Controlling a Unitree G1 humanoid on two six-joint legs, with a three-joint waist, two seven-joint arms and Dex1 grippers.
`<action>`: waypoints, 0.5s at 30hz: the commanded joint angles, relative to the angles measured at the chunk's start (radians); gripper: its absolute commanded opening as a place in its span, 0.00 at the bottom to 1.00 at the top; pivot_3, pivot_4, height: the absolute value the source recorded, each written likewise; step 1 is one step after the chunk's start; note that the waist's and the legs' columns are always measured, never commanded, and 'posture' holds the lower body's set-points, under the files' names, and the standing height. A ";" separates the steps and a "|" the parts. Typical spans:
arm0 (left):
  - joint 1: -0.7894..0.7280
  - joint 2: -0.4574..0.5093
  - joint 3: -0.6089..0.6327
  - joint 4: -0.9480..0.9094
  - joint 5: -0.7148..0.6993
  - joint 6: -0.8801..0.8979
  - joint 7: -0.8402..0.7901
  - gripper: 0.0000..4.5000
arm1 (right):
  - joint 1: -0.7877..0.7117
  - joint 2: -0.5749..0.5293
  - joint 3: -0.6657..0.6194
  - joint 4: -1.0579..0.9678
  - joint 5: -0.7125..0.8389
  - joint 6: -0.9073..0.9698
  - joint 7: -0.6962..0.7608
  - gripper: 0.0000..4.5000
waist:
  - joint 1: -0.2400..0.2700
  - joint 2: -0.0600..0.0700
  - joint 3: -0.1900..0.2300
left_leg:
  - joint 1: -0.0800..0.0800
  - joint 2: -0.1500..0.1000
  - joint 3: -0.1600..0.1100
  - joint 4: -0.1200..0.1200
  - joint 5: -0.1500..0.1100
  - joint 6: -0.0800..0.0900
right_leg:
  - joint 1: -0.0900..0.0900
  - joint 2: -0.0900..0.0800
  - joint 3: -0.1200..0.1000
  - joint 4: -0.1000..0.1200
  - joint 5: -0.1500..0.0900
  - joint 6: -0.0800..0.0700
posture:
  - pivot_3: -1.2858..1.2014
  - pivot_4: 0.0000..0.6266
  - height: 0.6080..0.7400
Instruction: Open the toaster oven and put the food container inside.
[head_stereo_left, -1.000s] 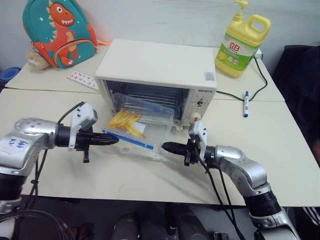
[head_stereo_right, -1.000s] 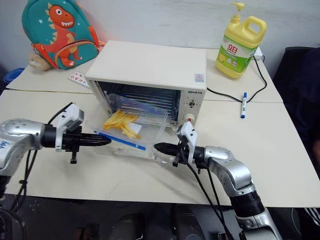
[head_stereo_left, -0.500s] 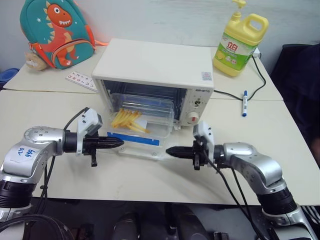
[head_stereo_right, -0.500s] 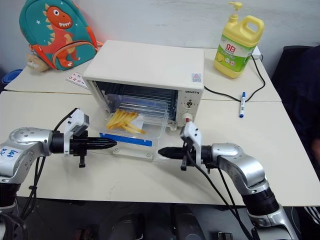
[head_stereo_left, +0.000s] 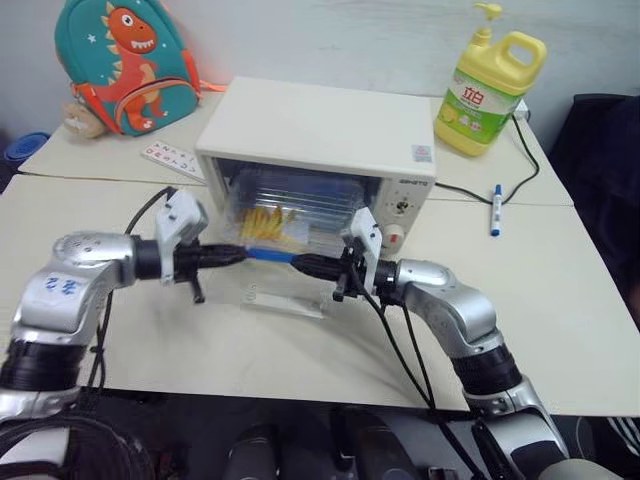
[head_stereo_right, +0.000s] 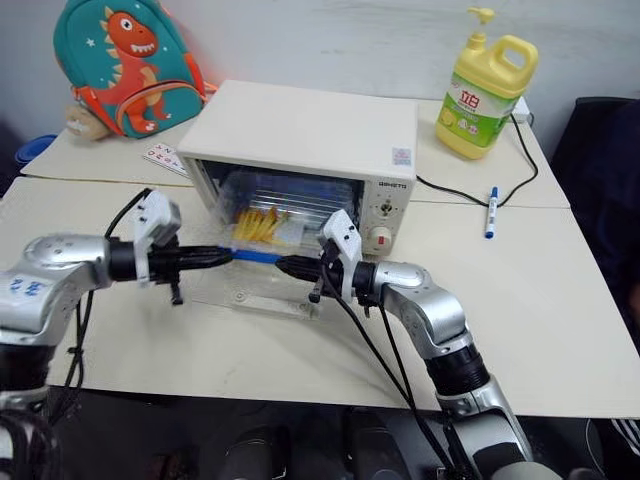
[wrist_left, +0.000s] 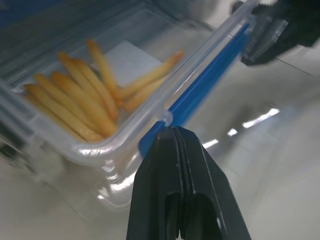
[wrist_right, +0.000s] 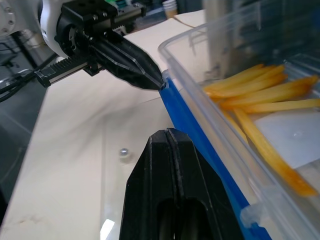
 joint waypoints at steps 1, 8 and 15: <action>-0.058 -0.042 0.003 0.028 0.038 -0.044 0.059 0.00 | -0.025 0.007 -0.040 0.011 -0.006 -0.039 -0.008 0.01 | 0.000 0.000 0.000 | -0.001 0.000 0.000 0.000 0.000 0.000 | 0.000 0.000 0.000 0.000 0.000 0.000 | 0.52 0.24 1.00; -0.087 -0.126 0.001 0.082 0.084 -0.072 0.128 0.00 | -0.119 0.062 -0.069 0.183 -0.088 -0.154 -0.091 0.01 | -0.017 0.000 0.000 | 0.001 0.001 0.001 0.000 0.001 -0.002 | -0.002 0.001 0.001 0.004 0.000 0.000 | 0.52 0.24 1.00; -0.048 -0.127 0.030 0.028 0.053 -0.032 0.120 0.00 | -0.142 0.065 -0.089 0.199 -0.089 -0.157 -0.093 0.01 | -0.015 0.000 0.000 | 0.002 0.000 0.001 0.001 0.002 -0.003 | -0.002 0.000 0.001 0.008 0.000 0.000 | 0.52 0.24 1.00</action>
